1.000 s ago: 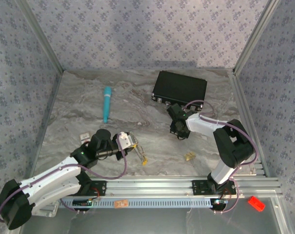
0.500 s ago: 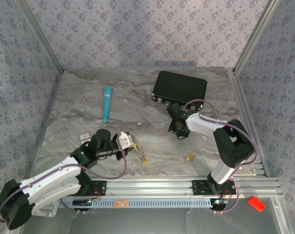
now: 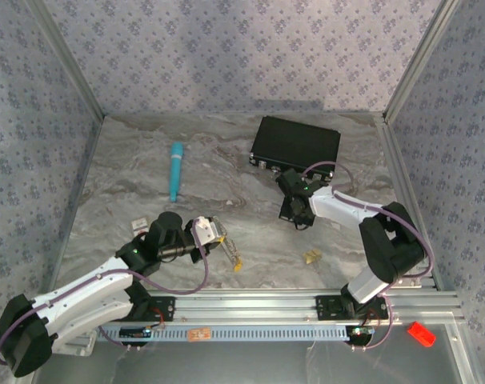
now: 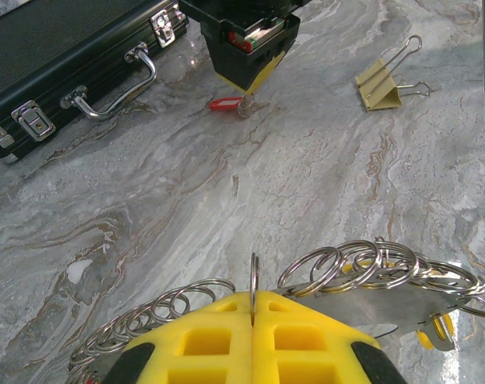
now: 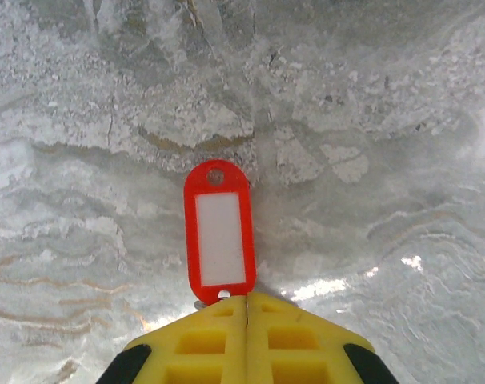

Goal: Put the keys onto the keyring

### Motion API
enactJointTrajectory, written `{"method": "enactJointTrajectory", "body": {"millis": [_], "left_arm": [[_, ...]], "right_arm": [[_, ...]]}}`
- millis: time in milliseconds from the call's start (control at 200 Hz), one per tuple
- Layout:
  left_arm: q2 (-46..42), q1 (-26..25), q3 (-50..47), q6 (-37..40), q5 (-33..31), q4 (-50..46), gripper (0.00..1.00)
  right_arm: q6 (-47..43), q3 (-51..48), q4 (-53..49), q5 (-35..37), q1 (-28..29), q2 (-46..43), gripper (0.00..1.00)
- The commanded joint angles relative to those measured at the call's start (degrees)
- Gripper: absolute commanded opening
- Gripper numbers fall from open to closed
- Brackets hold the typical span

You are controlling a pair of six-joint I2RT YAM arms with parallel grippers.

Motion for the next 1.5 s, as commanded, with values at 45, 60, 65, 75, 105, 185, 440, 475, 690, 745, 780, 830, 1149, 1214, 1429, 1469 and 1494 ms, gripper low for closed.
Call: {"method": "enactJointTrajectory", "body": {"millis": [45, 60, 65, 75, 105, 185, 440, 475, 690, 745, 780, 830, 1149, 1214, 1429, 1469, 1494], "left_arm": [[-1.4, -0.4, 1.7, 0.7, 1.9, 1.3, 0.00], [-1.4, -0.4, 1.7, 0.7, 1.9, 1.3, 0.00], [-1.4, -0.4, 1.7, 0.7, 1.9, 1.3, 0.00], [-1.4, -0.3, 1.8, 0.7, 1.9, 1.2, 0.00], [-1.4, -0.3, 1.9, 0.7, 1.9, 1.2, 0.00], [-1.4, -0.4, 1.8, 0.7, 1.9, 1.2, 0.00], [-1.5, -0.3, 1.9, 0.7, 1.9, 1.0, 0.00], [-1.5, -0.4, 1.9, 0.7, 1.9, 1.0, 0.00], [-1.4, -0.4, 1.9, 0.7, 2.0, 1.0, 0.00], [-1.4, -0.4, 1.9, 0.7, 2.0, 1.1, 0.00], [-1.4, -0.4, 1.8, 0.7, 2.0, 1.1, 0.00], [-1.4, -0.4, 1.8, 0.7, 2.1, 1.1, 0.00], [-1.4, -0.5, 2.1, 0.9, 2.0, 0.9, 0.00], [-1.3, -0.5, 2.1, 0.9, 2.0, 0.8, 0.00], [-1.4, -0.4, 2.2, 0.9, 1.9, 0.7, 0.00], [-1.3, -0.5, 2.2, 0.9, 1.9, 0.6, 0.00], [-1.3, -0.5, 2.2, 0.9, 1.9, 0.6, 0.00]], "right_arm": [[-2.7, -0.5, -4.6, -0.8, 1.0, -2.0, 0.00], [-2.9, -0.4, -4.6, -0.8, 1.1, -2.1, 0.00], [-2.9, -0.4, -4.6, -0.9, 1.2, -2.0, 0.00], [-3.0, -0.4, -4.7, -1.0, 1.1, -2.0, 0.00], [-3.1, -0.4, -4.8, -1.1, 1.3, -2.1, 0.00], [-3.4, -0.5, -4.4, -1.5, 1.3, -1.9, 0.00], [-3.7, 0.4, -1.9, -3.1, 0.9, 0.4, 0.00], [-3.8, 0.6, -1.8, -3.5, 1.0, 0.8, 0.00], [-3.6, 0.1, -2.8, -2.9, 1.0, -0.1, 0.22], [-3.6, -0.7, -2.9, -2.9, 0.7, -1.0, 0.25], [-3.8, -1.5, -2.9, -3.2, 0.5, -1.6, 0.26], [-4.2, -2.6, -2.6, -4.4, 0.1, -2.0, 0.29], [-8.3, -6.3, 2.5, -12.4, -1.4, -2.3, 0.33], [-8.6, -6.3, 2.8, -12.3, -1.6, -2.1, 0.33], [-9.2, -6.2, 3.1, -12.0, -1.9, -1.5, 0.27], [-9.2, -6.1, 2.8, -11.8, -1.9, -1.5, 0.26], [-9.2, -5.9, 2.7, -11.7, -1.9, -1.5, 0.25]]}}
